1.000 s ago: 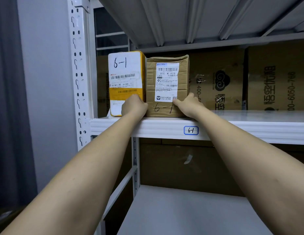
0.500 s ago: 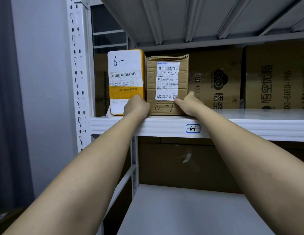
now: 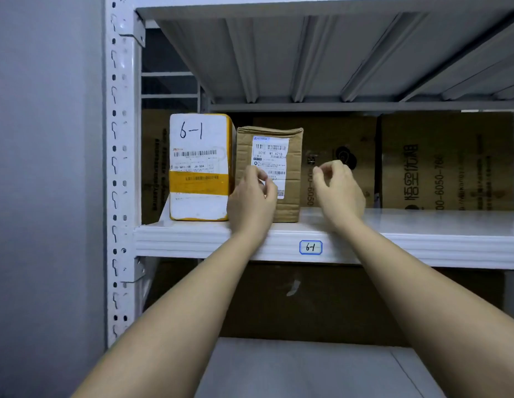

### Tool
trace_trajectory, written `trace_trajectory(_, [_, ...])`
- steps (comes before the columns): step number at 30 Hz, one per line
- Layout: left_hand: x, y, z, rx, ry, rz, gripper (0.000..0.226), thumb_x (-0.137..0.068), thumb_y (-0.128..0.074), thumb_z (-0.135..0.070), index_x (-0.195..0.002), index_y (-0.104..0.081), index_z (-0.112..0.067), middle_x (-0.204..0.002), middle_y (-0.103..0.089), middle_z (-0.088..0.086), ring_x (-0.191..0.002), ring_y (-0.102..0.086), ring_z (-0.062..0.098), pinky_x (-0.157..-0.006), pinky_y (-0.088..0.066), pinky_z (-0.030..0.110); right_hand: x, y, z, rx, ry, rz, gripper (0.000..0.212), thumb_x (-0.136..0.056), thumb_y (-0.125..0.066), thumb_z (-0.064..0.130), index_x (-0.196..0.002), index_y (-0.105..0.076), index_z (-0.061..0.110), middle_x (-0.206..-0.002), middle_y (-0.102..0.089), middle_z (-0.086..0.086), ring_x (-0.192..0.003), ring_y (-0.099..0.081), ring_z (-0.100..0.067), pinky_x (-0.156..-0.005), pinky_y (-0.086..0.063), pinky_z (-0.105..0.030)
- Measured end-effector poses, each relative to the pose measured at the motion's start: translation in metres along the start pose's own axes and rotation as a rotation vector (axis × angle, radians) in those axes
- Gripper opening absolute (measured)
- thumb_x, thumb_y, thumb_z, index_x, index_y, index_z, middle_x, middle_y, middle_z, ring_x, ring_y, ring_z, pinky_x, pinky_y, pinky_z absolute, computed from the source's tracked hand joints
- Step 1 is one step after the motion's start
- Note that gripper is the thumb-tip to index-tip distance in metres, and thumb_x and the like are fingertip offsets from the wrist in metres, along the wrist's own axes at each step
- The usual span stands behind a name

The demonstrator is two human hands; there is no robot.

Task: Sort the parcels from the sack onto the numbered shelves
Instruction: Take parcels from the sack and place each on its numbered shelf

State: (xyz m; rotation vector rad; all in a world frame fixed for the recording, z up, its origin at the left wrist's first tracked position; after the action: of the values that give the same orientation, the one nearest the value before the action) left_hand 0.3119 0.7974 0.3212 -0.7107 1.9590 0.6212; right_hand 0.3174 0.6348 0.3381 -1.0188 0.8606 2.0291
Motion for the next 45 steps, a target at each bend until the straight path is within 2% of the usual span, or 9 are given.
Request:
trace_trajectory(5, [0.038,-0.037,-0.052,-0.017,-0.175,0.11,0.009,-0.094,-0.046,-0.023,-0.098,-0.052,-0.017,-0.09,-0.061,-0.002,-0.082,-0.056,0.019,-0.067,-0.042,0.034,0.025,0.051,-0.028,0.073,0.106,-0.023,0.023,-0.098,-0.041,0.038,-0.101,-0.057,0.022,-0.095,-0.061,0.009,-0.084,-0.055,-0.013,-0.066,-0.038,-0.03])
trace_trajectory(9, [0.08,-0.069,-0.109,0.04,-0.267,0.161,0.014,-0.096,-0.043,-0.023,-0.094,-0.055,-0.015,-0.089,-0.058,-0.001,-0.079,-0.054,0.018,-0.064,-0.038,0.031,0.045,0.107,-0.072,0.115,0.17,-0.053,0.02,-0.098,-0.043,0.032,-0.099,-0.057,0.019,-0.091,-0.061,0.007,-0.084,-0.056,-0.013,-0.068,-0.048,-0.034])
trace_trajectory(19, [0.237,-0.165,-0.268,0.08,-0.208,0.485,0.015,-0.095,-0.043,-0.023,-0.102,-0.055,-0.018,-0.095,-0.06,-0.001,-0.081,-0.058,0.018,-0.063,-0.045,0.034,0.109,0.293,-0.239,0.348,0.04,0.052,0.015,-0.095,-0.045,0.028,-0.097,-0.057,0.02,-0.093,-0.06,0.006,-0.089,-0.052,-0.012,-0.065,-0.038,-0.03])
trace_trajectory(23, [0.311,-0.209,-0.329,0.125,-0.175,0.647,0.018,-0.095,-0.044,-0.025,-0.107,-0.056,-0.018,-0.102,-0.06,0.0,-0.085,-0.059,0.019,-0.068,-0.049,0.034,0.147,0.371,-0.316,0.48,-0.114,0.077,0.014,-0.096,-0.045,0.027,-0.095,-0.057,0.019,-0.092,-0.06,0.003,-0.087,-0.055,-0.017,-0.068,-0.048,-0.036])
trace_trajectory(28, [0.395,-0.257,-0.389,0.108,-0.199,0.857,0.02,-0.095,-0.042,-0.024,-0.108,-0.054,-0.015,-0.105,-0.061,0.005,-0.088,-0.06,0.026,-0.072,-0.049,0.037,0.204,0.444,-0.398,0.634,-0.362,0.133,0.014,-0.094,-0.045,0.027,-0.087,-0.053,0.017,-0.089,-0.06,-0.002,-0.083,-0.055,-0.023,-0.064,-0.04,-0.033])
trace_trajectory(34, [0.481,-0.332,-0.442,0.105,-0.244,1.09,0.03,-0.094,-0.042,-0.024,-0.121,-0.052,-0.016,-0.12,-0.06,0.007,-0.102,-0.058,0.028,-0.082,-0.046,0.034,0.25,0.506,-0.48,0.706,-0.609,0.175,0.018,-0.093,-0.046,0.024,-0.101,-0.061,0.016,-0.102,-0.062,-0.003,-0.094,-0.058,-0.025,-0.074,-0.043,-0.032])
trace_trajectory(39, [0.55,-0.406,-0.488,0.152,-0.317,1.371,0.045,-0.094,-0.047,-0.026,-0.137,-0.037,-0.016,-0.133,-0.047,0.009,-0.114,-0.052,0.029,-0.089,-0.044,0.039,0.284,0.552,-0.568,0.723,-0.902,0.297,0.02,-0.093,-0.049,0.029,-0.103,-0.061,0.016,-0.113,-0.061,-0.006,-0.1,-0.06,-0.03,-0.077,-0.047,-0.035])
trace_trajectory(42, [0.582,-0.447,-0.518,0.239,-0.353,1.49,0.05,-0.094,-0.05,-0.026,-0.14,-0.032,-0.017,-0.135,-0.042,0.009,-0.115,-0.051,0.029,-0.087,-0.044,0.039,0.295,0.577,-0.62,0.724,-1.052,0.297,0.015,-0.094,-0.049,0.03,-0.101,-0.058,0.019,-0.111,-0.064,-0.006,-0.098,-0.06,-0.026,-0.077,-0.048,-0.035])
trace_trajectory(45, [0.607,-0.485,-0.546,0.28,-0.384,1.593,0.05,-0.095,-0.05,-0.026,-0.14,-0.031,-0.016,-0.136,-0.04,0.011,-0.114,-0.051,0.029,-0.084,-0.044,0.036,0.3,0.599,-0.66,0.731,-1.184,0.324,0.027,-0.095,-0.049,0.032,-0.114,-0.057,0.016,-0.115,-0.062,-0.006,-0.101,-0.06,-0.027,-0.079,-0.051,-0.037])
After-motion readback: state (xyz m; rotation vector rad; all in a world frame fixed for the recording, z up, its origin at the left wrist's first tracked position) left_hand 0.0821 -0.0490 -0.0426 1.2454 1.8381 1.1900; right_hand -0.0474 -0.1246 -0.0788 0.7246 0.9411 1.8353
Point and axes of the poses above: each hand's wrist, its own x-axis away from the middle knuckle, its own y-axis out of the back of the hand, z = x × y, the point moved 2 cm from there along -x, towards the middle knuckle
